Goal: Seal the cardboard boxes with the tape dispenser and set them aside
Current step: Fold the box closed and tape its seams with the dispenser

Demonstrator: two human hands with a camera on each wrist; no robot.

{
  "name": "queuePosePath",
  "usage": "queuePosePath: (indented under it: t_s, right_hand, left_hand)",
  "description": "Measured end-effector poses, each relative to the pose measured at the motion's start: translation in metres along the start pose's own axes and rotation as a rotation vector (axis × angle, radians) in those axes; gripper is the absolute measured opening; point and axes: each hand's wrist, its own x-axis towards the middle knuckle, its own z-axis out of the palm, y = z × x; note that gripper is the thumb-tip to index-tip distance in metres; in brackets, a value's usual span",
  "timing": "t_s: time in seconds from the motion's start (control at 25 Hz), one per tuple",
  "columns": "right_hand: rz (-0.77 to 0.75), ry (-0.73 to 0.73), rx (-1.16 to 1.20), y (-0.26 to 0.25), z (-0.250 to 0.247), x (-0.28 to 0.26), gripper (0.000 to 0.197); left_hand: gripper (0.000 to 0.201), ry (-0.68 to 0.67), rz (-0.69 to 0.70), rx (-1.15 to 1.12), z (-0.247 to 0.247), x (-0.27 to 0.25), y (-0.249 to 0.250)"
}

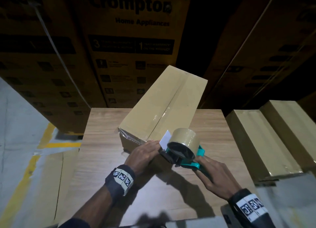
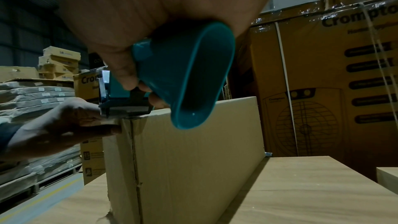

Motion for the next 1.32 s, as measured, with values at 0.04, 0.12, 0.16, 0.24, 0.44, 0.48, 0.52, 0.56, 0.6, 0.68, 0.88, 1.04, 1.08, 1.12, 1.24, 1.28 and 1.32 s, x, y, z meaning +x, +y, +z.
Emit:
queuePosePath:
  t_s: [0.04,0.12,0.16,0.24,0.44,0.48,0.52,0.56,0.6,0.68,0.88,1.04,1.08,1.12,1.24,1.28,1.32]
  right_hand:
    - [0.009,-0.007,-0.002,0.000,-0.004,-0.005,0.038]
    - [0.016,-0.022,-0.041,0.003,-0.015,-0.020,0.039]
    - [0.026,-0.024,-0.052,0.007,-0.022,-0.030,0.039]
    - [0.088,-0.020,-0.045,0.015,-0.037,-0.054,0.039]
    - [0.175,-0.034,-0.079,0.020,-0.064,-0.098,0.030]
    - [0.185,-0.032,-0.079,0.022,-0.063,-0.101,0.029]
    - [0.198,-0.042,-0.081,0.026,-0.059,-0.103,0.030]
    - [0.209,-0.062,-0.099,0.029,-0.051,-0.104,0.032]
    - [0.209,-0.084,-0.118,0.034,-0.040,-0.101,0.034]
    - [0.194,-0.086,-0.116,0.047,-0.008,-0.098,0.034]
    - [0.171,-0.127,-0.030,0.061,0.046,-0.079,0.039]
    - [0.182,-0.157,0.057,0.052,0.068,-0.052,0.048]
    - [0.191,-0.154,0.086,0.051,0.071,-0.051,0.049]
    - [0.194,-0.150,0.112,0.050,0.073,-0.050,0.049]
    - [0.204,-0.144,0.196,0.049,0.070,-0.050,0.041]
    - [0.203,-0.155,0.203,0.049,0.071,-0.051,0.039]
    - [0.203,-0.199,0.173,0.047,0.076,-0.055,0.038]
  left_hand:
    - [0.066,-0.007,0.007,-0.007,0.001,0.001,-0.001]
    - [0.078,-0.017,-0.006,-0.034,0.004,0.001,-0.003]
    - [0.084,-0.025,-0.015,-0.050,0.005,-0.001,-0.005]
    - [0.088,-0.040,-0.023,-0.063,0.007,-0.003,-0.007]
    - [0.086,-0.058,-0.026,-0.077,0.007,-0.004,-0.007]
    - [0.086,-0.053,-0.031,-0.074,0.006,-0.005,-0.007]
    - [0.084,-0.049,-0.030,-0.071,0.007,-0.005,-0.007]
    - [0.081,-0.046,-0.032,-0.080,0.007,-0.006,-0.006]
    - [0.075,-0.035,-0.043,-0.095,0.006,-0.006,-0.004]
    - [0.059,-0.017,-0.055,-0.108,0.003,-0.007,-0.005]
    - [0.073,-0.013,-0.044,-0.074,0.013,-0.009,-0.005]
    - [0.075,-0.024,-0.097,-0.081,0.018,-0.009,-0.008]
    - [0.069,-0.024,-0.102,-0.076,0.017,-0.009,-0.007]
    - [0.063,-0.021,-0.104,-0.074,0.016,-0.008,-0.004]
    - [0.058,0.008,-0.097,-0.025,0.014,-0.005,0.003]
    - [0.064,0.012,-0.097,-0.004,0.014,-0.006,0.004]
    - [0.074,0.011,-0.102,0.007,0.013,-0.005,0.005]
